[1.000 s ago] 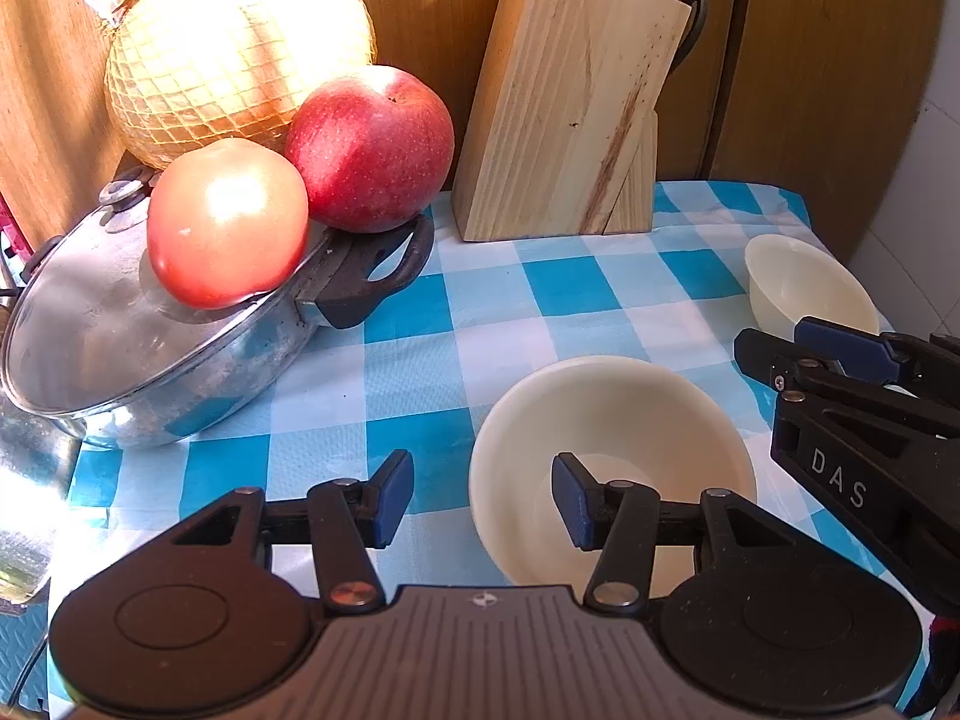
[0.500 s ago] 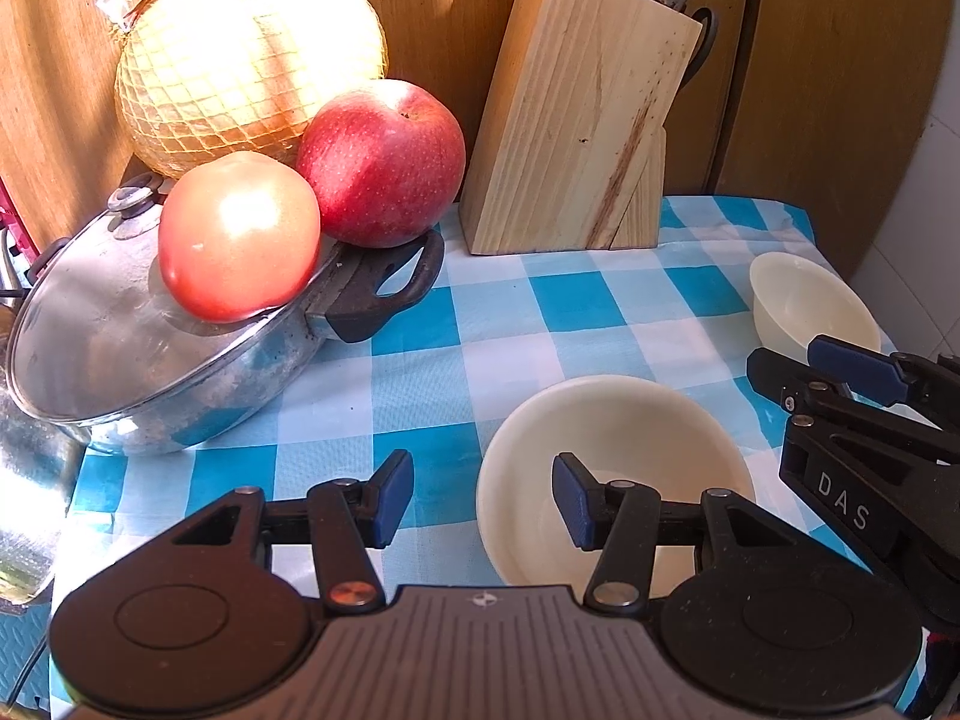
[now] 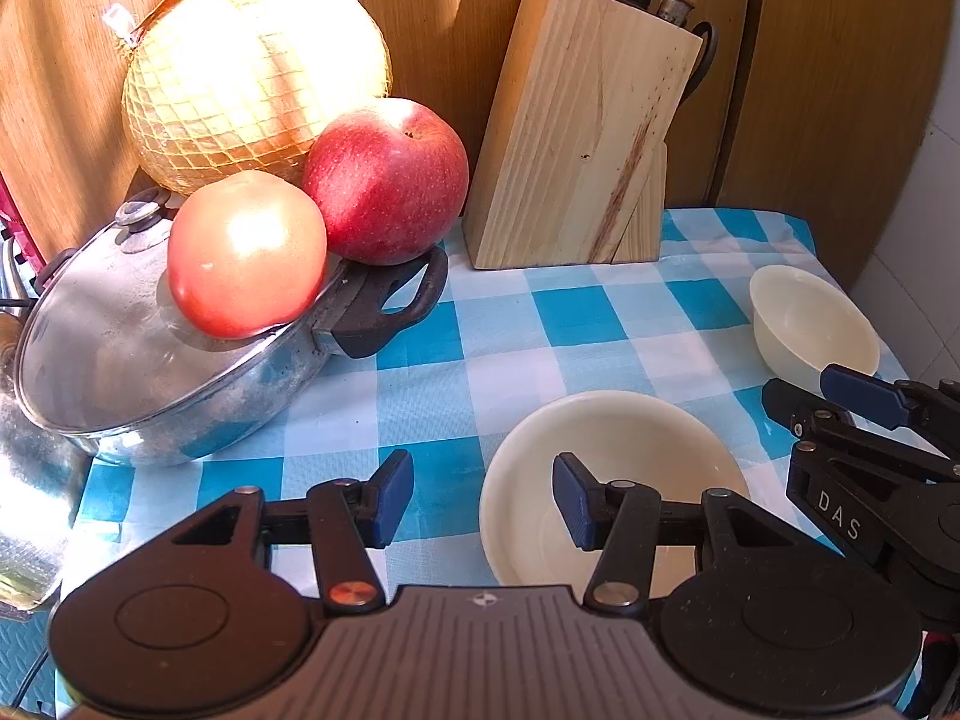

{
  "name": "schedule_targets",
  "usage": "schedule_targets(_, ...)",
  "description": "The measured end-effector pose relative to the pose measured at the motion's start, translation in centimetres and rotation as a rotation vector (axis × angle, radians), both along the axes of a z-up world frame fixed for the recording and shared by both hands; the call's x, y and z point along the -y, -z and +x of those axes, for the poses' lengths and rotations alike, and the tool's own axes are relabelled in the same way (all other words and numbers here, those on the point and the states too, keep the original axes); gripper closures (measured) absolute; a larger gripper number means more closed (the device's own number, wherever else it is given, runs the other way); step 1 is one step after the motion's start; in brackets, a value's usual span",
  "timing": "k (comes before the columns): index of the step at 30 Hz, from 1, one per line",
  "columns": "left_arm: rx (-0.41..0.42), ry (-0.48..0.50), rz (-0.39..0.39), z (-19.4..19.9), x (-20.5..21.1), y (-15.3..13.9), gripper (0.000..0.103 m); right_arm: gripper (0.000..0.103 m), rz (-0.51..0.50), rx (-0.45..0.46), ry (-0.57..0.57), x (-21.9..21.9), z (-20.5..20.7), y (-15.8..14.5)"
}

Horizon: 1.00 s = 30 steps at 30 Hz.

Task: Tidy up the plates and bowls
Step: 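Move the right gripper to the remaining cream bowl on the cloth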

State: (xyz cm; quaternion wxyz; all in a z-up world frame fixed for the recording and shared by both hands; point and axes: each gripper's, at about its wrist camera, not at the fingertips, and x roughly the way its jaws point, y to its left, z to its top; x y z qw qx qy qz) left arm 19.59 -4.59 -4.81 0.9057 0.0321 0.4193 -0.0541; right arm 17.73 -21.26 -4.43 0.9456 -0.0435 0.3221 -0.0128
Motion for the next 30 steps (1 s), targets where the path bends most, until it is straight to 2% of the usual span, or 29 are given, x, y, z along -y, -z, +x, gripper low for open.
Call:
schedule_targets(3,0.008,-0.002,0.000,0.0,0.0,-0.2,0.058,0.059,-0.015,-0.005,0.010,0.2,0.0,0.3)
schedule_targets(16,0.020,-0.001,0.003,-0.2,0.0,-0.4,0.058,0.059,-0.069,-0.071,-0.024,-1.4,0.6,2.1)
schedule_targets(30,0.022,0.002,0.011,-0.2,0.1,-0.4,0.058,0.056,-0.086,-0.080,-0.029,-1.8,0.8,2.4)
